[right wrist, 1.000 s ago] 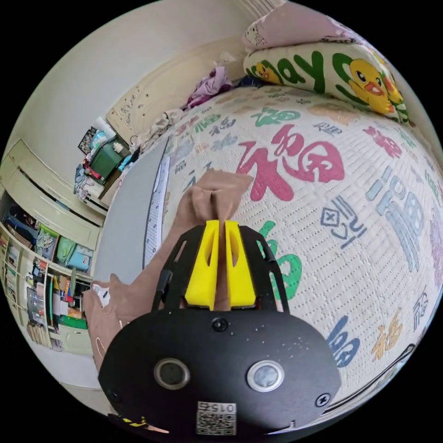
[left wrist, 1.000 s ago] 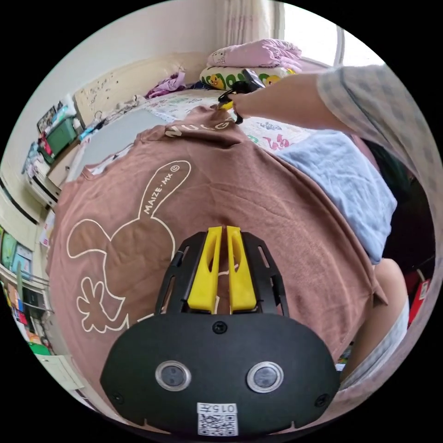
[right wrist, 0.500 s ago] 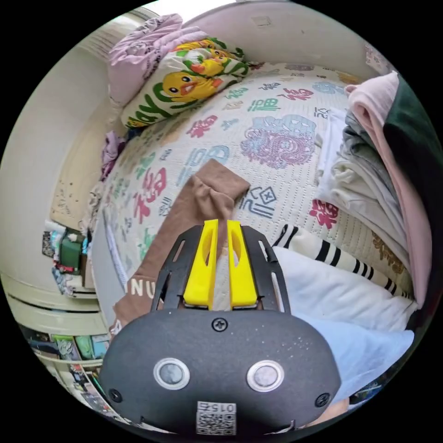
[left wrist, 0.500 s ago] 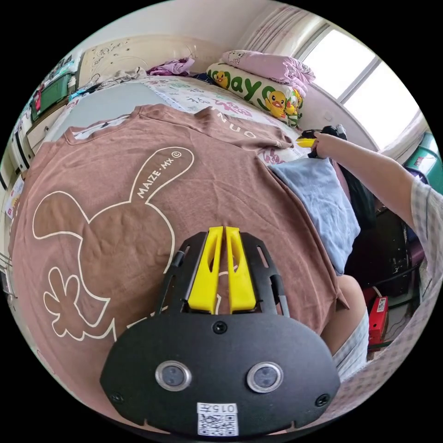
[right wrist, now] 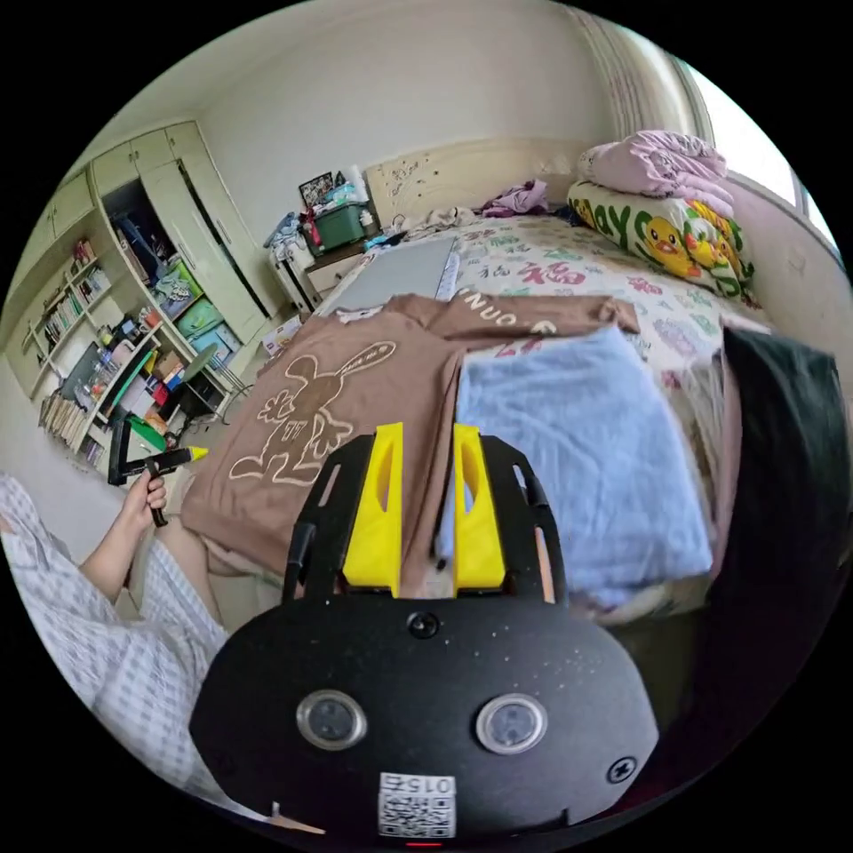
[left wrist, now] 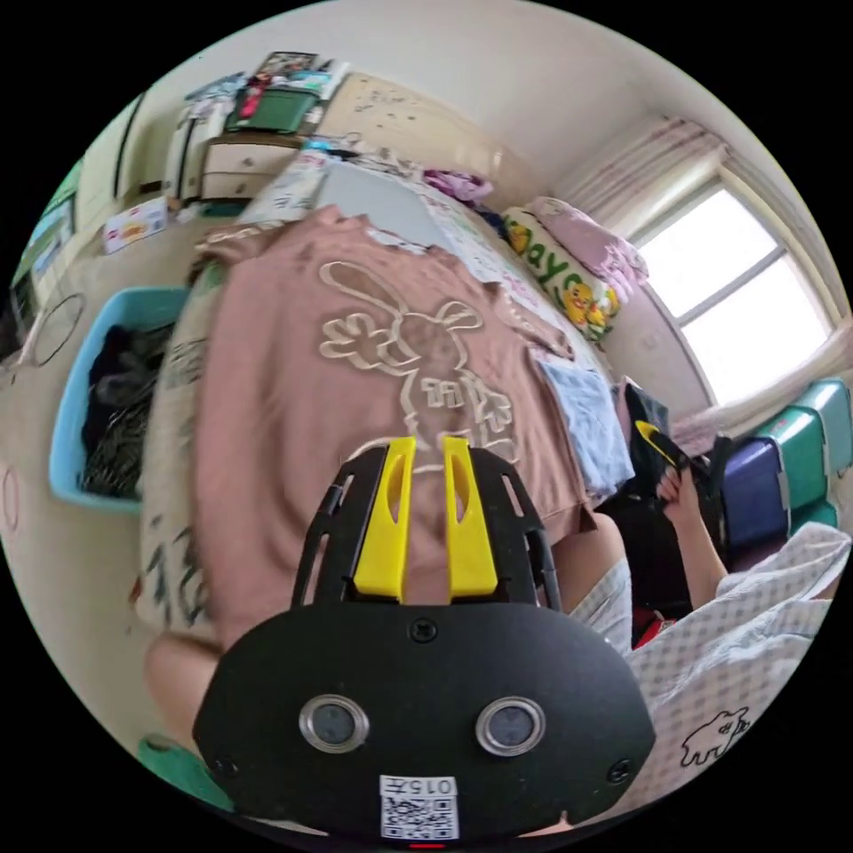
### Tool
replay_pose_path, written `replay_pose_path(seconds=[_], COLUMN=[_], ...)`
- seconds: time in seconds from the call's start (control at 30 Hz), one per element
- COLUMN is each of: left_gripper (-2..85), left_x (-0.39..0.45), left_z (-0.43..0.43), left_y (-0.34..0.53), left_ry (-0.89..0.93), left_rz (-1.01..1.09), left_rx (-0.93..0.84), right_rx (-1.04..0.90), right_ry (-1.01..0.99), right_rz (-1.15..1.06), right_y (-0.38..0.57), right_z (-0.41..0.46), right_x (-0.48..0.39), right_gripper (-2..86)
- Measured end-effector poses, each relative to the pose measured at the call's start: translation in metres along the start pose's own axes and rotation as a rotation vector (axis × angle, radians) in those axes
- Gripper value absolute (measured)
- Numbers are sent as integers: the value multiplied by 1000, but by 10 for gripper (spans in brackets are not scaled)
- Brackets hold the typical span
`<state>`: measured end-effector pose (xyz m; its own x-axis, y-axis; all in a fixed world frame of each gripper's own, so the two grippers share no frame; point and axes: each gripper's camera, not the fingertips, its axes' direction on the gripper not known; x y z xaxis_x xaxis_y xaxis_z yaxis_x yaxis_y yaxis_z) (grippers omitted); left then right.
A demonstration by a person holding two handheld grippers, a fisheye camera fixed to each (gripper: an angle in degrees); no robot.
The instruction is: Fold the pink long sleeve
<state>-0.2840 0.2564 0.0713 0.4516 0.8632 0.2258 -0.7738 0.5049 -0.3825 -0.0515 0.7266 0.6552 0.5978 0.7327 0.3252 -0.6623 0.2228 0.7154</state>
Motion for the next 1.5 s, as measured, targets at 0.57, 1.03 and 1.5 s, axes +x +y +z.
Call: replay_pose_path(seconds=[0.57,1.03,1.5], left_gripper=[63,-3,-2], left_x=[-63,-38,20], left_z=[2,-3,60], left_y=[53,75,59], left_ry=[27,-53,-417], left_rz=[-281,-195,-11], left_rx=[-143,-105,-320], right_rx=[-570,-546,-799], right_ry=[-18,202,273], right_rz=[229,55,23], right_y=[0,-44,-108], right_z=[96,78,134], right_x=[-11,-96,-144], right_gripper=[110,19,14])
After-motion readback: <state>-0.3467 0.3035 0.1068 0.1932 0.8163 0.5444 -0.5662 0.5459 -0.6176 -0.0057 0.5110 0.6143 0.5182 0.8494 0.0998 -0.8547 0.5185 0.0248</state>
